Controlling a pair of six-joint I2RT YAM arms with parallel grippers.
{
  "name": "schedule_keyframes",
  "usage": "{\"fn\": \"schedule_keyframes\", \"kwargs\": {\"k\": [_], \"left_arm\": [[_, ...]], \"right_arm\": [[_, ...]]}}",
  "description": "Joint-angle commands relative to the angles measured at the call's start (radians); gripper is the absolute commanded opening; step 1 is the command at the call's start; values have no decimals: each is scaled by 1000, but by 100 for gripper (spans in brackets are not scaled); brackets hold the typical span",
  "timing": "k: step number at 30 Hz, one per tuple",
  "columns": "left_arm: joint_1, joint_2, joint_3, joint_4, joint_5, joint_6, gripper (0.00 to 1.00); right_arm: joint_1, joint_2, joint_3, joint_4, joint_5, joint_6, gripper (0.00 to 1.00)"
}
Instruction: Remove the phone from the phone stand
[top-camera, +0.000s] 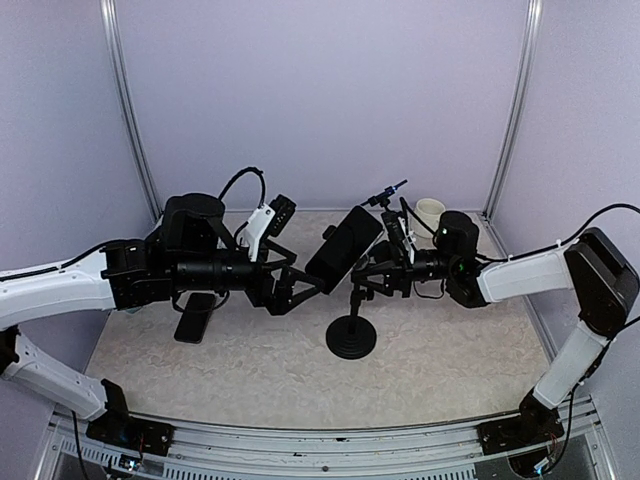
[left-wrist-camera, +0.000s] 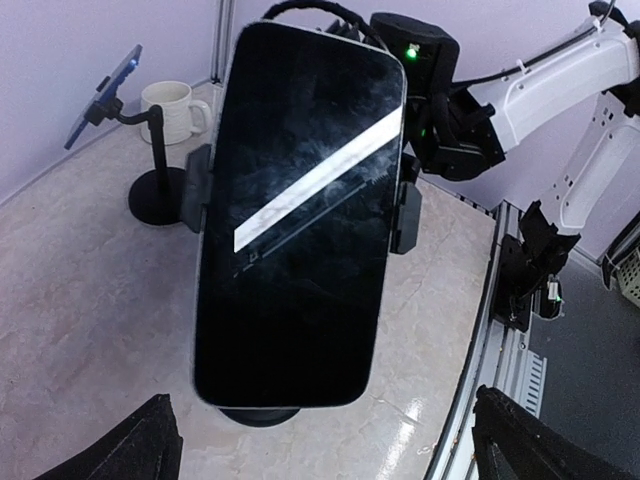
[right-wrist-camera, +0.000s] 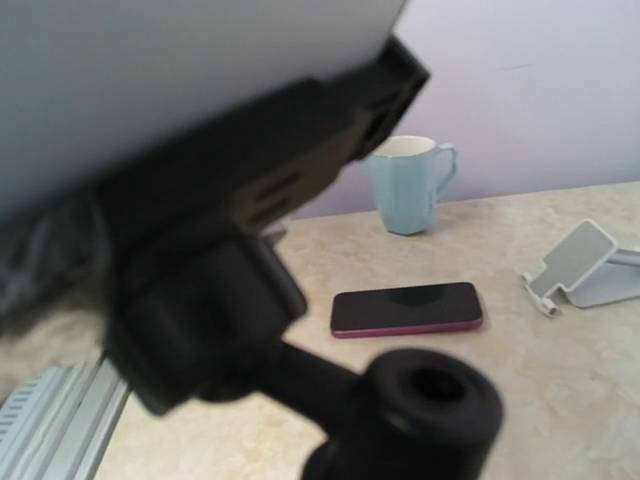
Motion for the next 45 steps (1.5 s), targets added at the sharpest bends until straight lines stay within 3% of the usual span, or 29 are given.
{"fn": "schedule_keyframes", "kwargs": {"k": [1, 17, 27, 30, 33, 35, 41, 45], "left_arm": [[-57, 70, 33, 13, -102, -36, 99], [-132, 204, 171, -49, -231, 7, 99], [-159, 255, 212, -104, -287, 26, 89], [-164, 254, 212, -98, -298, 26, 81], [-168, 252, 209, -85, -319, 9, 70], [-176, 252, 207, -80, -348, -3, 66], [-183, 230, 166, -44, -394, -44, 60], [-184, 221, 151, -34, -428, -70, 58]], "right_arm": [[19, -66, 0, 31, -53, -36, 20], [45, -70, 21, -19, -92, -65, 20], [48, -70, 41, -67, -102, -88, 19], [50, -65, 46, -79, -104, -89, 21], [50, -62, 46, -76, -95, -75, 27], [50, -71, 47, -84, -70, -73, 36], [48, -125, 84, -232, 61, -104, 61], [48, -185, 66, -270, 157, -42, 69]]}}
